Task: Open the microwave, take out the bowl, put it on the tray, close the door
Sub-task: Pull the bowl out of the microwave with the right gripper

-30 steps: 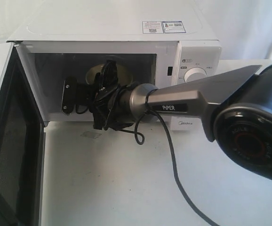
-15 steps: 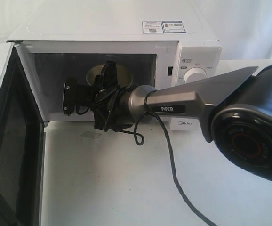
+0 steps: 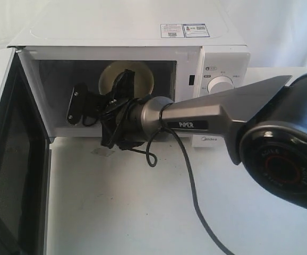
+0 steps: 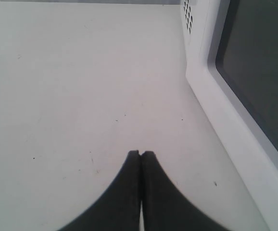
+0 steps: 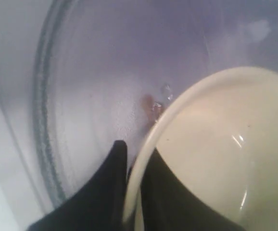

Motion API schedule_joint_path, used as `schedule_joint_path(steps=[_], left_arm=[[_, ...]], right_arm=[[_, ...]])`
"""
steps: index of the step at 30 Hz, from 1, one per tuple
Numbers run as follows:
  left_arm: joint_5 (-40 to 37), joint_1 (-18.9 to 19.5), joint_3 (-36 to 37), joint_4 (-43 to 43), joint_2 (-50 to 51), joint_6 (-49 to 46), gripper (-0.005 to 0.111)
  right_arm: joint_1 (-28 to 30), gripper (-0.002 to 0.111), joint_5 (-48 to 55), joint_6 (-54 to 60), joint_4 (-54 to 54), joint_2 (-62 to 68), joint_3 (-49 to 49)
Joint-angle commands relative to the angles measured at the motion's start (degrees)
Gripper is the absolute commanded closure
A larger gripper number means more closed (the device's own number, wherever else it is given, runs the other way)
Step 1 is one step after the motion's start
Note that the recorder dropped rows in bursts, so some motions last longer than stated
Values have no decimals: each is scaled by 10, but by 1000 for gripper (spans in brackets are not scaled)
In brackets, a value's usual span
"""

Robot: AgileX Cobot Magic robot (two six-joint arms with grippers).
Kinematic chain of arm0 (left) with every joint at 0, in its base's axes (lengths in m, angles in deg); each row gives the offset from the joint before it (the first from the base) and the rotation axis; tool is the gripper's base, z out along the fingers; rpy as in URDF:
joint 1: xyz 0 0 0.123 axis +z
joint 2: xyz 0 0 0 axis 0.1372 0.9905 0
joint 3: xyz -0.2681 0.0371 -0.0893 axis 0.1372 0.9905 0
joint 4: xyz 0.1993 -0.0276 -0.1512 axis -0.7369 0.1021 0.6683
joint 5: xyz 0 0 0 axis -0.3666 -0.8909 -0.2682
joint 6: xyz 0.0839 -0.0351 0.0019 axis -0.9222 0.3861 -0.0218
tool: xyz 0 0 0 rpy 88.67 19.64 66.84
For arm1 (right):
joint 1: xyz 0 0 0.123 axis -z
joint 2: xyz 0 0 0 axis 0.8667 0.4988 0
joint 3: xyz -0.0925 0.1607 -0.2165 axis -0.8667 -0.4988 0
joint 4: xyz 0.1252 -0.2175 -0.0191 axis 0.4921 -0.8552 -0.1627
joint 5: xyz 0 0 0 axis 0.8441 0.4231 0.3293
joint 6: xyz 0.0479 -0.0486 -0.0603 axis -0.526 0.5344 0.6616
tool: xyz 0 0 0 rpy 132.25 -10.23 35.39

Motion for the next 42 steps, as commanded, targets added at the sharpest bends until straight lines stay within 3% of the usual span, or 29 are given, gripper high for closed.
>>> schedule_joint_path(steps=[1,9,12,19,32,37,42], left_arm=[[0,1,2,7,-3,4,107],[0,1,2,7,-3,4,107],[0,1,2,7,-3,4,107],[0,1,2,7,-3,4,107],[0,1,2,7,-3,4,107],[0,1,2,7,-3,4,107],[0,1,2,7,-3,4,107]], right_arm=[[-35,108,62,21,106,-37,1],[-104,108,130,130,385,-84,-4],[-125,108,147,140,435,-109,-34],[-168,108,205,140,447,-228,-165],[-168,108,301,87,465,-482,-428],[-118,108,219,-15,413,-489,-511],[3,108,76,-47,396,-458,-543]])
